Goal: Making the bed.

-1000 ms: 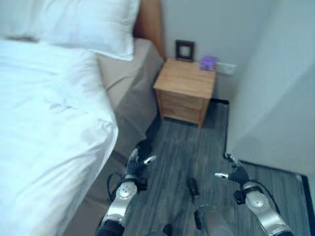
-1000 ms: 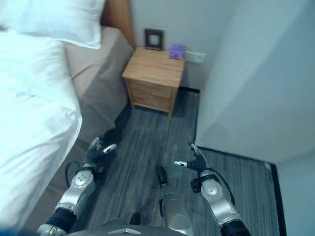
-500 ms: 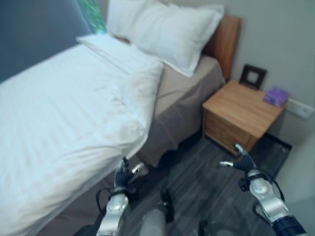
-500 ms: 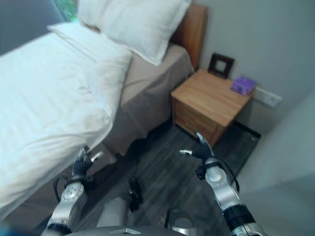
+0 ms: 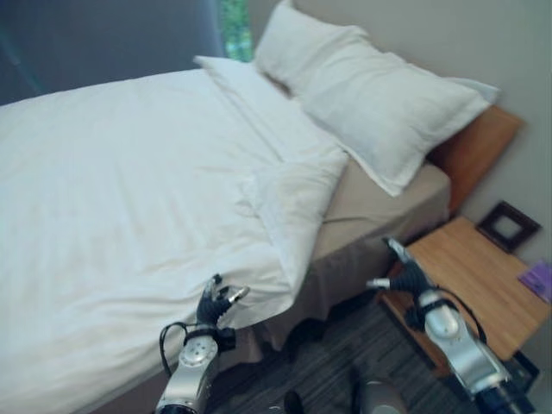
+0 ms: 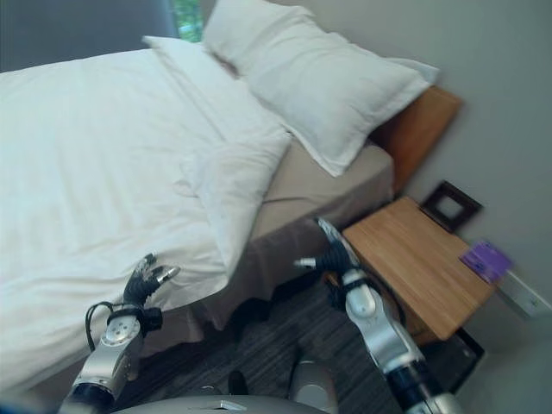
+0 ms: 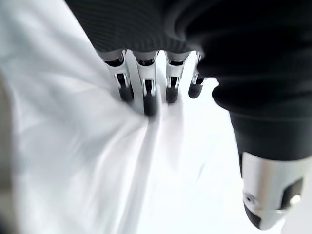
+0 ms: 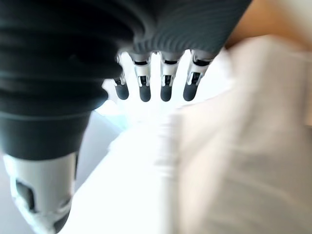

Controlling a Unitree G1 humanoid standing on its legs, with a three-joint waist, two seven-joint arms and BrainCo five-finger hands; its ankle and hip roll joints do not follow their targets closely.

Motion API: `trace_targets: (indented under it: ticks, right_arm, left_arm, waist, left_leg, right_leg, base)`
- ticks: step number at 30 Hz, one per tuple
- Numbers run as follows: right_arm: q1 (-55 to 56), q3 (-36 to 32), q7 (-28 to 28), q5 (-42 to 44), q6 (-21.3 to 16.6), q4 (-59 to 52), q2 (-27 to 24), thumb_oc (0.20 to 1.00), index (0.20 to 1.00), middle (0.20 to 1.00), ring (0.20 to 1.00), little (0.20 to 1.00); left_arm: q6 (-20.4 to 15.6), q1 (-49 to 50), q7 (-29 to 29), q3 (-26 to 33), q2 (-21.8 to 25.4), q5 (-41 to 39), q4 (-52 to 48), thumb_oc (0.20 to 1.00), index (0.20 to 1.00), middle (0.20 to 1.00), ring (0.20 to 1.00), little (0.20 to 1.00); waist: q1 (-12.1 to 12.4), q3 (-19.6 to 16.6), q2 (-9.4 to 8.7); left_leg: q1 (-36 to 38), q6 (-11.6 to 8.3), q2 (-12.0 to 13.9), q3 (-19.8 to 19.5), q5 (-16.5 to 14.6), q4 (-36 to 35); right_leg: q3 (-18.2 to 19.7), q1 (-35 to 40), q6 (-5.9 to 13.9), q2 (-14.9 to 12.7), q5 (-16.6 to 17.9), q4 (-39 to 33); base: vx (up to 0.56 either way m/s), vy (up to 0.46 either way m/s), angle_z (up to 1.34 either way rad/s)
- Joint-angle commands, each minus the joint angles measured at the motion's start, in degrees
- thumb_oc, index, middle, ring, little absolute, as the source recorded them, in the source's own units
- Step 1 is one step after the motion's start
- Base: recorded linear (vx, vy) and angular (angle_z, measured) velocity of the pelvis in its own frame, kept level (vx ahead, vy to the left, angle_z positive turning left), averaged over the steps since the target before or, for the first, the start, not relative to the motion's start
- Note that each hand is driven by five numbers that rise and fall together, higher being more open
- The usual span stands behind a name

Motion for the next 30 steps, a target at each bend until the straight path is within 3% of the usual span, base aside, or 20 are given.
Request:
trace_targets:
  ticks: [1,2,4,8,13,19,22,25,30]
  right_arm:
    - [-10.70,-5.33,-4.40,-6.66,-3.17,-3.04,-4.03,1.000,1.000,1.000,1.000,1.000]
    - [-12.48,-5.42,-5.08,-8.08,-3.09,-3.17,-5.23,1.000,1.000,1.000,1.000,1.000]
    - [-15.81,-4.67,-5.17,-9.35,-2.82,-3.74,-5.92,1.000,1.000,1.000,1.000,1.000]
    - [-23.69,0.18,-3.58,-8.81,-3.10,-0.74,-4.81,1.000,1.000,1.000,1.000,1.000]
    - [-34.31,9.44,-2.08,-7.16,-1.82,11.97,-1.64,1.000,1.000,1.000,1.000,1.000]
    - [-42.89,15.31,-3.05,-5.61,1.31,28.63,-1.94,1.000,1.000,1.000,1.000,1.000]
    - [-50.31,18.69,-4.56,-4.21,2.86,41.64,-4.72,1.000,1.000,1.000,1.000,1.000]
    - [-56.10,21.24,-5.89,-3.30,3.47,47.97,-7.07,1.000,1.000,1.000,1.000,1.000]
    - [-61.37,24.08,-7.27,-2.08,3.61,52.81,-9.37,1.000,1.000,1.000,1.000,1.000]
  left_arm:
    - [-6.61,-3.58,-4.24,1.97,3.45,-8.92,-8.34,1.000,1.000,1.000,1.000,1.000]
    - [-7.05,-3.94,-5.68,2.08,3.57,-11.78,-10.18,1.000,1.000,1.000,1.000,1.000]
    - [-7.37,-3.79,-8.29,1.98,3.68,-15.58,-13.24,1.000,1.000,1.000,1.000,1.000]
    - [-7.27,-0.89,-11.31,3.63,2.61,-22.46,-15.48,1.000,1.000,1.000,1.000,1.000]
    - [-7.10,2.11,-8.36,3.85,0.52,-21.78,-10.19,1.000,1.000,1.000,1.000,1.000]
    - [-7.43,3.78,-6.03,5.28,1.63,-21.51,-5.42,1.000,1.000,1.000,1.000,1.000]
    - [-8.39,0.98,-4.42,5.24,4.11,-23.15,-1.39,1.000,1.000,1.000,1.000,1.000]
    - [-8.96,-1.15,-3.90,4.77,6.07,-23.89,-0.57,1.000,1.000,1.000,1.000,1.000]
    - [-9.82,-2.83,-3.48,4.27,7.65,-25.03,-0.37,1.000,1.000,1.000,1.000,1.000]
  waist:
    - [0.08,3.37,-1.89]
    - [-0.08,3.37,-2.00]
    - [0.74,2.90,-2.22]
    - [2.01,1.24,-2.44]
    - [5.45,0.36,-2.27]
    - [8.50,0.74,-2.15]
    - [10.59,2.46,-0.95]
    - [11.15,4.00,0.29]
    - [11.15,5.61,1.93]
  left_leg:
    - [-2.55,-7.19,5.68,-5.16,-0.60,-0.11]
    - [-2.62,-7.11,4.96,-7.62,-0.84,-0.11]
    - [-2.87,-6.84,3.85,-10.36,-0.95,-0.11]
    - [-1.66,-7.16,3.82,-11.54,-1.64,-0.11]
    - [-1.92,-8.27,4.45,-13.66,-0.85,-0.11]
    - [-3.14,-9.56,5.12,-16.54,-0.47,-0.11]
    - [-7.70,-11.48,5.40,-20.06,1.58,-0.11]
    - [-11.21,-12.18,5.35,-21.45,2.92,-0.11]
    - [-15.03,-12.37,5.57,-21.57,4.22,-0.11]
  right_leg:
    - [6.56,12.52,0.95,4.97,6.94,-20.11]
    - [10.09,12.49,1.02,6.01,7.65,-21.85]
    - [12.49,12.97,0.39,6.23,8.56,-23.72]
    - [9.77,16.51,-0.07,4.53,9.44,-26.35]
    - [6.11,19.37,-0.86,4.01,9.68,-28.37]
    - [1.55,20.94,-1.19,3.98,8.30,-29.07]
    - [-3.02,18.44,-1.33,4.42,7.01,-27.59]
    - [-4.50,14.66,-1.87,4.83,6.39,-25.76]
    - [-3.54,8.82,-2.27,5.03,5.88,-22.44]
  base:
    - [0.22,-0.149,1.21]
    - [0.26,-0.193,1.29]
    - [0.12,-0.126,1.88]
    - [0.13,-0.120,0.95]
    - [0.10,-0.128,0.19]
    - [0.11,-0.096,0.28]
    - [0.00,-0.136,0.67]
    - [-0.07,-0.066,0.59]
    - [-0.07,-0.012,0.09]
